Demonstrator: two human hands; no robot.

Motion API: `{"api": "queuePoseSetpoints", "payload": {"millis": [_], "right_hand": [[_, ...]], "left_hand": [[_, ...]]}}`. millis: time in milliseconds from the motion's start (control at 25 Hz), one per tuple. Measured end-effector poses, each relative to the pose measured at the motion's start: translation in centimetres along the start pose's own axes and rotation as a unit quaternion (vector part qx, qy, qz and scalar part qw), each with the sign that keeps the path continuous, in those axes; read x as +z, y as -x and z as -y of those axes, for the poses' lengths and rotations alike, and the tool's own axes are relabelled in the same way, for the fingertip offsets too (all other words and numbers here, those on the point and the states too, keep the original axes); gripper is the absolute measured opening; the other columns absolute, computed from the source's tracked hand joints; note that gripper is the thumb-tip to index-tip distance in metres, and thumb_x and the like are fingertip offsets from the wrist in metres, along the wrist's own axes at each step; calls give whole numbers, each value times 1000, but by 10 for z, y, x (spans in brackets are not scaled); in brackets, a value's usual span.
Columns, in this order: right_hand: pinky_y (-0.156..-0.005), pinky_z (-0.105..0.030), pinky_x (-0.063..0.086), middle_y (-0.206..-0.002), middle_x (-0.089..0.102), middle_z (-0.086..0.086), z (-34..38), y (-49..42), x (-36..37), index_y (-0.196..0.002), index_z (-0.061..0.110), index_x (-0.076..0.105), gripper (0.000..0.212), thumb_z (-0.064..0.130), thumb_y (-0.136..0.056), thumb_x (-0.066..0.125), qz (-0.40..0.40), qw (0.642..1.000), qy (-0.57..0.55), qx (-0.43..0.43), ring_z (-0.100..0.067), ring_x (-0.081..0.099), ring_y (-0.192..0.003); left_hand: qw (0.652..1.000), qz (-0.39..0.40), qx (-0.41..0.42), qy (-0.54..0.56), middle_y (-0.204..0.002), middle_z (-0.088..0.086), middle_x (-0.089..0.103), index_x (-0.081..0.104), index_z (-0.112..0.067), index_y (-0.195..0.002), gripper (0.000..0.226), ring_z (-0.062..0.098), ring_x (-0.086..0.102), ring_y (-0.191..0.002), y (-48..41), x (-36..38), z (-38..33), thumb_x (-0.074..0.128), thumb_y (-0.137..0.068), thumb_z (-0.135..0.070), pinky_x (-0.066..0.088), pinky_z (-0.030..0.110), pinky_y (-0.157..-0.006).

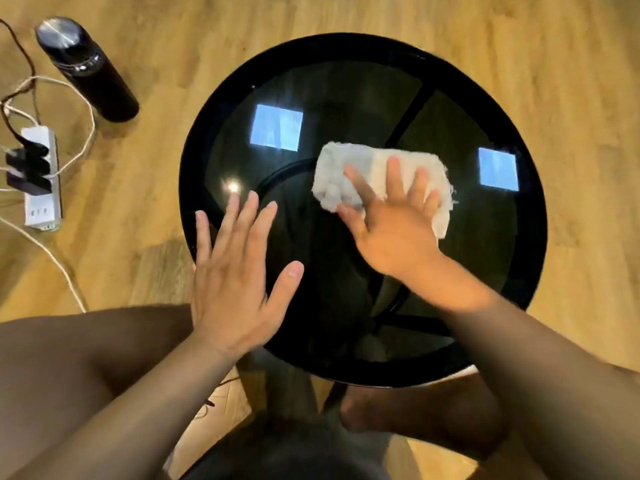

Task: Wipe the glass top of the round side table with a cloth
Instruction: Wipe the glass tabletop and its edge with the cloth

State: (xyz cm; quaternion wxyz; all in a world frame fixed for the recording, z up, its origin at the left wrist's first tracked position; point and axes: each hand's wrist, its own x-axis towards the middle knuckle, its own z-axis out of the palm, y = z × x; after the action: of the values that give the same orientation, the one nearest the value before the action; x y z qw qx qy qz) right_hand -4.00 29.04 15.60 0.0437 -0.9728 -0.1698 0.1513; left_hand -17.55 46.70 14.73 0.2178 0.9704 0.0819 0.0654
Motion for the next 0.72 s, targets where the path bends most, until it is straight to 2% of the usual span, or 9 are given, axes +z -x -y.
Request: {"api": "queuePoseSetpoints", "payload": {"millis": [200,360,520,640,720], "right_hand": [[-115,-67,-3,-166,-8,-11,-6,-173,-51,-153,45,3,60,61,-99,24,7,999,22,43,-53,-11,-145],[-116,-67,1,-165,-2,-19,-6,-223,-65,-154,40,6,62,59,-97,22,1,999,27,25,-54,-5,-146],[-118,-62,7,-164,14,-12,0,-165,-49,-152,32,26,63,58,-95,17,2,1000,15,-4,-45,6,-149],[-116,-59,21,-154,40,-14,12,-51,-17,-142,24,48,64,54,-94,18,-35,995,-6,-98,-40,30,-144],[-113,-53,29,-144,52,-13,14,55,6,-135,22,56,52,47,-97,31,-71,984,-46,-154,-39,42,-137]], "left_hand": [[1000,4,2,17,-159,9,31,34,-11,-149,69,25,16,-152,0,0,1,32,-92,-50,1,55,-122],[1000,2,-1,15,-159,8,32,35,-11,-148,68,25,18,-151,-3,1,2,30,-93,-51,4,56,-122],[1000,-7,-10,9,-158,7,33,35,-14,-148,66,25,20,-151,-3,3,4,28,-95,-51,6,56,-121],[1000,-9,-12,9,-158,6,34,34,-15,-149,64,24,21,-150,-3,4,4,28,-95,-50,6,54,-122],[1000,-7,-7,5,-158,6,35,34,-17,-149,64,23,21,-150,-2,4,4,25,-96,-51,7,53,-122]]}}
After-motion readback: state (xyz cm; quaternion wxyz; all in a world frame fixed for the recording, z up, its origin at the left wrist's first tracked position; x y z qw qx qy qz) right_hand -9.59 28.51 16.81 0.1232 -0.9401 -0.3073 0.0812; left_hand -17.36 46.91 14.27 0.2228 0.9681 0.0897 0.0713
